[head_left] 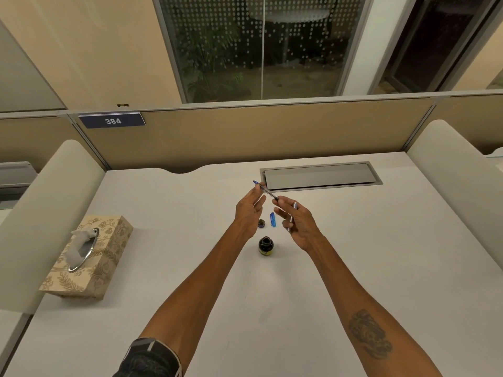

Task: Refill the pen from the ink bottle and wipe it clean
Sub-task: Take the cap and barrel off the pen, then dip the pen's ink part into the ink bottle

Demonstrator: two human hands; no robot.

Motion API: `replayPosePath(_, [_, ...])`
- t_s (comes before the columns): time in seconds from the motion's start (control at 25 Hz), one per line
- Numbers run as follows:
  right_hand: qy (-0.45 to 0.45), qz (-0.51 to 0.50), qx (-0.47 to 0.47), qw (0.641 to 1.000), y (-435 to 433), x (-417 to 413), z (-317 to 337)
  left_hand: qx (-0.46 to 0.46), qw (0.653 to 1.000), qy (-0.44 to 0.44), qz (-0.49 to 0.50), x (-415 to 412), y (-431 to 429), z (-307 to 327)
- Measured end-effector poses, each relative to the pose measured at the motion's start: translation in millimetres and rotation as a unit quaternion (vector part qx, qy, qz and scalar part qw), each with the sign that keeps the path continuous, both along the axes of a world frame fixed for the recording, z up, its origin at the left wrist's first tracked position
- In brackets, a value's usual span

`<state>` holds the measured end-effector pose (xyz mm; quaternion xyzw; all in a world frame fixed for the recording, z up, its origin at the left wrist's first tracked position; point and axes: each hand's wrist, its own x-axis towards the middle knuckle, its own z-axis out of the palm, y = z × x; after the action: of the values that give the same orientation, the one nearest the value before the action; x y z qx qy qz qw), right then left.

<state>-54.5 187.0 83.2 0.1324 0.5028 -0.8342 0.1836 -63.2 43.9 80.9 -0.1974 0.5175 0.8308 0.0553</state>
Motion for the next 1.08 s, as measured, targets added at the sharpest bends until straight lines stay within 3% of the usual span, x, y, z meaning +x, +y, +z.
replayPosePath(0.24, [0.015, -0.040, -0.056, 0.997, 2, 1, -4, -0.019, 1.000, -0.006, -0.008, 1, 1, -4])
replayPosePath(0.44, [0.025, -0.061, -0.043, 0.997, 3, -1, -7, -0.032, 0.999, -0.033, -0.012, 4, 6, -8])
replayPosePath(0.6, [0.031, -0.072, -0.033, 0.996, 10, -2, -12, -0.086, 0.996, -0.002, -0.032, 7, 2, -16])
replayPosePath(0.84, [0.051, -0.024, 0.083, 0.995, 28, 4, -22, -0.197, 0.980, -0.010, -0.010, 15, -13, -27])
replayPosePath(1.08, [0.048, 0.034, 0.167, 0.984, 35, 7, -47, -0.279, 0.958, 0.015, -0.073, 28, -24, -46])
